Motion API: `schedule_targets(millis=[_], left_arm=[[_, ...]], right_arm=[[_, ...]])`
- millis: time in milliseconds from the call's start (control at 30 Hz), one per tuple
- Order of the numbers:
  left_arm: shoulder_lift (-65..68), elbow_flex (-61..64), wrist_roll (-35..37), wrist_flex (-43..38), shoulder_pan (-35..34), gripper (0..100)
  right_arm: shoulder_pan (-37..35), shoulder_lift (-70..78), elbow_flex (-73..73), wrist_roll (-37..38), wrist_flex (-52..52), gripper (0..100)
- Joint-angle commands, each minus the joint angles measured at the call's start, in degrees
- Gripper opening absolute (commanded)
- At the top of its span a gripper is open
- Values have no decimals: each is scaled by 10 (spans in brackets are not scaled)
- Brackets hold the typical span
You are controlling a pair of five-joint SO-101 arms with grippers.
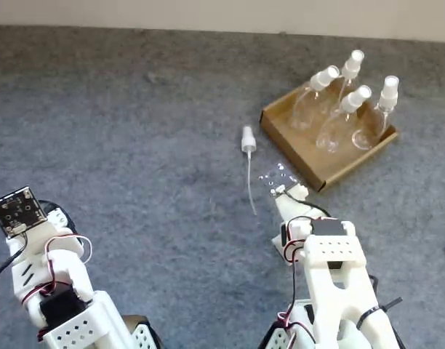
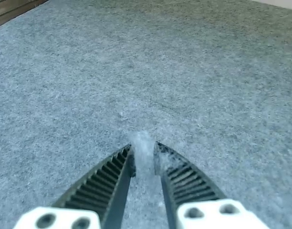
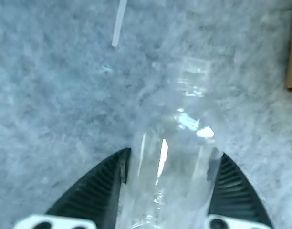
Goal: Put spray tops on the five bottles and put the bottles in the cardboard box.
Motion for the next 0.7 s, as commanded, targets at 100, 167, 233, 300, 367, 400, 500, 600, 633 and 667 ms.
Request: schedule_targets(millis=[100,167,233,300,367,400,500,600,633,667], left_arm=[[-7,-5,-3,-11,8,21],[-7,-5,-3,-11,8,21],[-7,-5,-3,-11,8,21],[-7,-5,-3,-11,8,21],[-7,-5,-3,-11,8,21],[-7,-5,-3,-11,8,21],[-7,-5,-3,-11,8,21],[-7,-5,-3,-11,8,21],[-7,-5,-3,-11,8,21],[-7,-5,-3,-11,8,21]], right_arm=[[-13,-15,-57,4,69,221],[-14,-15,-78,3,85,221],[-14,-15,-91,2,94,221],[-13,-15,-93,-14,94,222],[-13,-15,-93,-18,94,248],[-13,-15,-93,-18,93,272],[-14,-15,-93,-18,93,319],[-16,-15,-94,-18,93,320],[-22,-15,-94,-18,93,320],[-28,-15,-94,-19,93,320]])
